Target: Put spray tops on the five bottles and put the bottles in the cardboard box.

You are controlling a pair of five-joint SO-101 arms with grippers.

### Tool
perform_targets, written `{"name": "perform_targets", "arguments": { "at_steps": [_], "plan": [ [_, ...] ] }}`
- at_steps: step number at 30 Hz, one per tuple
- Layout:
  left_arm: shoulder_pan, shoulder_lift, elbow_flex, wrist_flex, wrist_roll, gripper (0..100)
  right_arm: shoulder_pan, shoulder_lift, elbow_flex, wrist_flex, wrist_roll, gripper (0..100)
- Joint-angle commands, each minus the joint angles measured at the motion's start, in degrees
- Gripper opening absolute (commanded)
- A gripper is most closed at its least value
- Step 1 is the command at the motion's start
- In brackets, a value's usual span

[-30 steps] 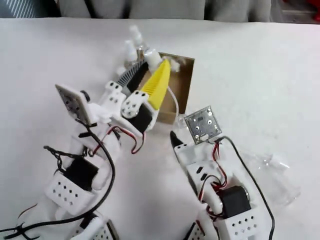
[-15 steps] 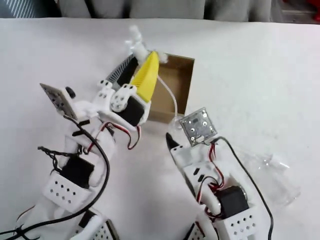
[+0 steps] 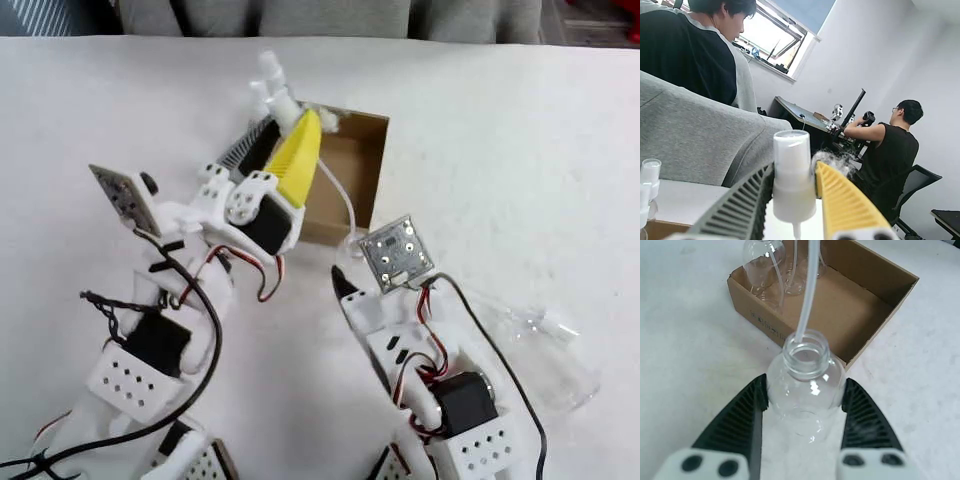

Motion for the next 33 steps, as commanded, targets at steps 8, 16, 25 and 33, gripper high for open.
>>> {"name": "perform_targets", "arguments": {
  "at_steps": [8,16,25,33],
  "plan": [
    [4.1,-1.6,3.0,-1.4,-0.9,2,-0.2,0.1,-0.8,-1.1,-0.5,4.1],
    [5.5,-1.7,6.0,-1.4,-3.7,2,-0.2,0.1,-0.8,-1.1,-0.5,4.1],
    [10.7,-1.7,8.6,-1.4,-4.3,2,-0.2,0.0,-0.8,-1.1,-0.3,4.1],
    [13.5,-1.7,11.3,-1.2,-15.6,2,-0.2,0.2,-0.8,-1.1,-0.2,4.1]
  ]
}}
